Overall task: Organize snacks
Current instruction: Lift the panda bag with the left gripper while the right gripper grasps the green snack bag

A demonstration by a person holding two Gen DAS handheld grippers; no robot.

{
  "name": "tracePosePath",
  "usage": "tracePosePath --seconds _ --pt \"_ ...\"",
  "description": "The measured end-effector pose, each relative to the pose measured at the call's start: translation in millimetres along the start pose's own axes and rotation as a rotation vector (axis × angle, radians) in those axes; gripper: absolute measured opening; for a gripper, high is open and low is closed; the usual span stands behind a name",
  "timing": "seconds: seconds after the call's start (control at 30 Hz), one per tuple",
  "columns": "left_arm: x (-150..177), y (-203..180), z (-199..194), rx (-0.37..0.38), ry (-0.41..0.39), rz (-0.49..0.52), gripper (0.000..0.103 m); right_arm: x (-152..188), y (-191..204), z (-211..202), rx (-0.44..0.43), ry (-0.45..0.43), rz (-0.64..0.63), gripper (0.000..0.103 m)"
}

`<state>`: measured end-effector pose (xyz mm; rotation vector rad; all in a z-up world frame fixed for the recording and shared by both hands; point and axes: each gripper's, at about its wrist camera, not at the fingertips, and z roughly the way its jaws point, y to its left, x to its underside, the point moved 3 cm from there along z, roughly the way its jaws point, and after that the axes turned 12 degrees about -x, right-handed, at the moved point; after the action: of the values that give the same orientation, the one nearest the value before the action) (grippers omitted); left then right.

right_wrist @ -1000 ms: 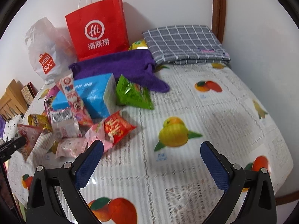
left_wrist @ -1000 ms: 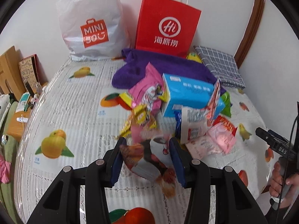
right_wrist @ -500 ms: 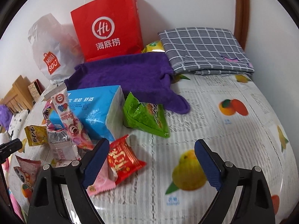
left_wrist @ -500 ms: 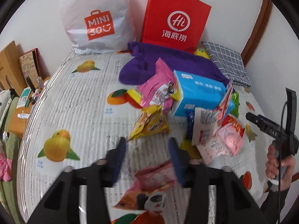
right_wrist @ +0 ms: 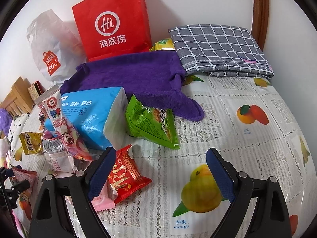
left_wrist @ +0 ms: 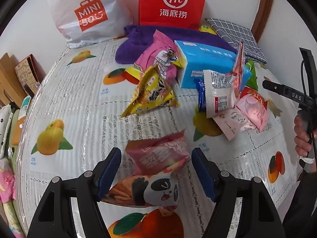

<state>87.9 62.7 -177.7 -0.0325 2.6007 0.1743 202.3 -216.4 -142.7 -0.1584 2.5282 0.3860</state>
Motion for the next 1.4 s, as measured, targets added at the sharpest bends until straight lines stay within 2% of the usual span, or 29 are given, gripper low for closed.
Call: tracePosePath --seconds 0.03,0.13,0.27,0.6,1.0,1.23,1.33,1.4 --pt "0.4 -0.5 -1.0 0.003 -0.007 0.003 0.068 0.3 -0.2 0.7 0.0 0.002 -0.001 0.092" --pt "1.0 -2.5 -2.5 0.017 -0.01 0.012 0.048 -0.3 -1.1 2.6 -0.002 0.005 -0.001 0.092" --pt "0.5 -2.6 -3.3 0.033 -0.015 0.013 0.043 -5.0 -1.6 6.7 -0.001 0.007 -0.005 0.092" --pt "-10.9 10.3 -6.0 0.059 -0.024 -0.035 0.043 -19.0 -3.1 22.8 0.012 0.023 -0.029 0.092" --pt "-27.8 24.5 -3.1 0.07 -0.031 -0.092 0.043 -32.5 -7.6 54.7 -0.03 0.067 -0.028 0.092" --pt "-28.9 29.2 1.6 0.079 -0.022 -0.111 0.043 -38.0 -14.9 74.4 -0.088 0.104 0.007 0.092" --pt "-30.1 30.0 2.8 0.083 -0.022 -0.115 0.043 -38.2 -18.8 75.8 -0.119 0.099 0.034 0.085" --pt "-30.7 30.2 3.1 0.084 -0.022 -0.115 0.043 -38.5 -16.9 74.3 -0.132 0.093 0.023 0.072"
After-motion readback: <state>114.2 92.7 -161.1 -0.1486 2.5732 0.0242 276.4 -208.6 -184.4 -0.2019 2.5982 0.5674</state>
